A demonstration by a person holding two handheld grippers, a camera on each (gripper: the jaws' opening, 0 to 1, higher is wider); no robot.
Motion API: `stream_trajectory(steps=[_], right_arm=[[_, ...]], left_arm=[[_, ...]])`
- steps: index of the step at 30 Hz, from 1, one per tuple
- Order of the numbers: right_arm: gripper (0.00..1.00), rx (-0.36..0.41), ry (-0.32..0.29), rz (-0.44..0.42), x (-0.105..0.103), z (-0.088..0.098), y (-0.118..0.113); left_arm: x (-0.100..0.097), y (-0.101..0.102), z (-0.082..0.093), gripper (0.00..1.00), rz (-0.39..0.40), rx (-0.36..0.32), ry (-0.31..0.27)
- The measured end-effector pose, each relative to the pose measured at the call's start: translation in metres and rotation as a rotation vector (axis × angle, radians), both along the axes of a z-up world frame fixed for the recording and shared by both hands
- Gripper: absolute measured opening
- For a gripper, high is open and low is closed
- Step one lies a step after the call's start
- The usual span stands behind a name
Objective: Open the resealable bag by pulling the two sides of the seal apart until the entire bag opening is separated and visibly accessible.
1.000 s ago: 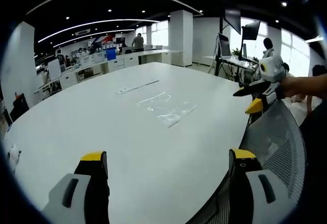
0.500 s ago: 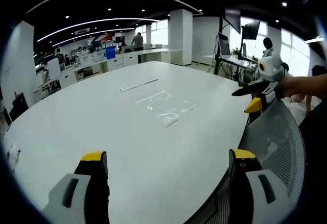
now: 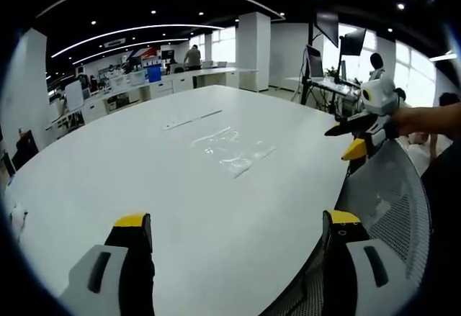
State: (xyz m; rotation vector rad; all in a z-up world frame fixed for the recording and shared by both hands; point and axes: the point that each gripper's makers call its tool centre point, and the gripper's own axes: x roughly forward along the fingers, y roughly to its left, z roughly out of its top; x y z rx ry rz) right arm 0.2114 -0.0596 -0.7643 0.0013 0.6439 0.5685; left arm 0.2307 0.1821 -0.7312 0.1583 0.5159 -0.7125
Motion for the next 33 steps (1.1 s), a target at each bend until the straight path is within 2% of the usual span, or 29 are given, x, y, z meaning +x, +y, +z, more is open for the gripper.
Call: stream_trajectory(steps=[13, 18, 33], right_arm=[[0.86, 0.006, 0.008, 0.002, 0.006, -0.003, 0.002], [0.85, -0.013, 0.016, 0.026, 0.010, -0.006, 0.005], [0.80, -0.037, -0.012, 0.121, 0.042, -0.003, 0.025]], left_arm=[[0.003, 0.000, -0.005, 0.97, 0.000, -0.004, 0.019], [0.003, -0.001, -0.008, 0.97, -0.005, -0.005, 0.030], [0.007, -0.006, -0.009, 0.96, -0.005, -0.024, 0.039]])
